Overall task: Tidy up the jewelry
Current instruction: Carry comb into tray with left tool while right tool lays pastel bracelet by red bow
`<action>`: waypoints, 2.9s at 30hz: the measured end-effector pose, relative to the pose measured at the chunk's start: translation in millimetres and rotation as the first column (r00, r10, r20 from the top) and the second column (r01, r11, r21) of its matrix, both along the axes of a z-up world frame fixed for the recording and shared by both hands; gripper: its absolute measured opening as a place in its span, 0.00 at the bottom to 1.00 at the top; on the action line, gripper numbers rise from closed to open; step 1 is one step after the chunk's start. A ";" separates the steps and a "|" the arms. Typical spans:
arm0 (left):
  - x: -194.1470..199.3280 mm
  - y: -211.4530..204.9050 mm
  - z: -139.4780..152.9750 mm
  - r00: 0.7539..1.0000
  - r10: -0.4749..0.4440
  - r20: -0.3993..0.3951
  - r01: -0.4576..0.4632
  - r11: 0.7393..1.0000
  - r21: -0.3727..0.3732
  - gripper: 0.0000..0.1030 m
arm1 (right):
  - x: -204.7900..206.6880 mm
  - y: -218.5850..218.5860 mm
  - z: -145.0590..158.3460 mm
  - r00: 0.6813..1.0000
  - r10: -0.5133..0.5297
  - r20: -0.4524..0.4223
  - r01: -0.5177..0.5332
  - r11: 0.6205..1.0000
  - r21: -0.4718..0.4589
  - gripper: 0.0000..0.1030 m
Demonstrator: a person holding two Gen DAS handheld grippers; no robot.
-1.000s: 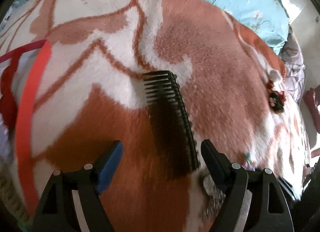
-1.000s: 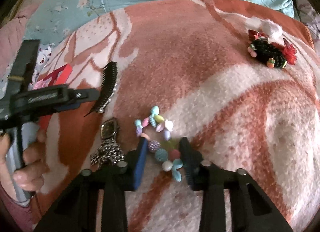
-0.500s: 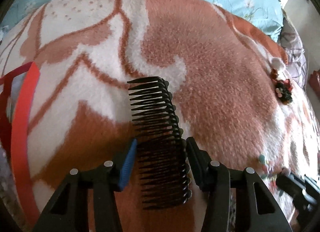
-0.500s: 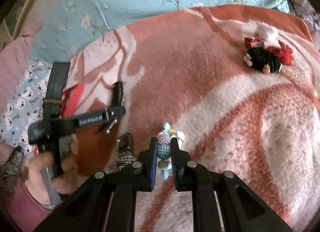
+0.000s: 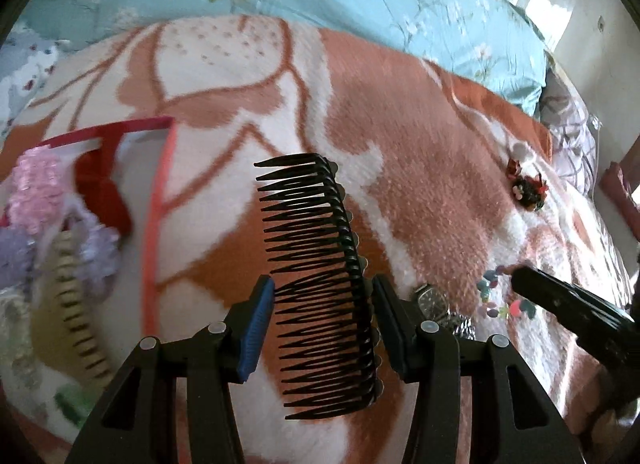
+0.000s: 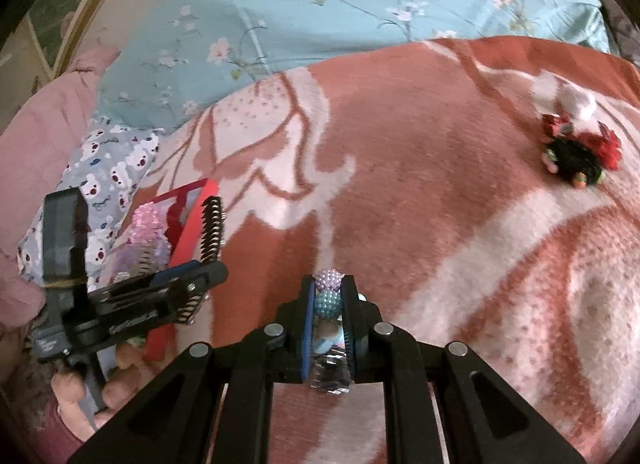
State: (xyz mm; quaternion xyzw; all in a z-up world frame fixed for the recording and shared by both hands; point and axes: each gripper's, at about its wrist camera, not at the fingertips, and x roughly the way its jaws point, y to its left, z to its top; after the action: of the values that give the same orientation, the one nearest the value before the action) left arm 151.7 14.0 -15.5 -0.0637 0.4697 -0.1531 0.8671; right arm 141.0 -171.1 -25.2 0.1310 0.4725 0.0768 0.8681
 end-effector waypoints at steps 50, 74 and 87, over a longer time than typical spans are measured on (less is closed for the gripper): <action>3.9 212.9 13.4 0.948 0.314 0.051 -0.316 0.946 0.067 0.47 | 156.1 267.3 -32.5 0.939 0.342 0.026 -0.342 0.927 0.155 0.11; 24.8 217.0 -24.1 0.942 0.334 0.011 -0.334 0.941 0.055 0.51 | 164.7 260.3 -84.9 0.940 0.333 -0.071 -0.319 0.935 0.154 0.13; 20.1 217.3 -21.8 0.939 0.344 0.006 -0.344 0.937 0.054 0.65 | 162.4 257.5 -76.8 0.942 0.328 -0.067 -0.312 0.933 0.176 0.27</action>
State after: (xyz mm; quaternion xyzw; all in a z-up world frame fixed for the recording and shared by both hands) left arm 171.8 231.3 -37.3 -0.1217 0.4566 0.0137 0.8812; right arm 303.4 86.4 -102.0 0.1262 0.5207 0.2494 0.8067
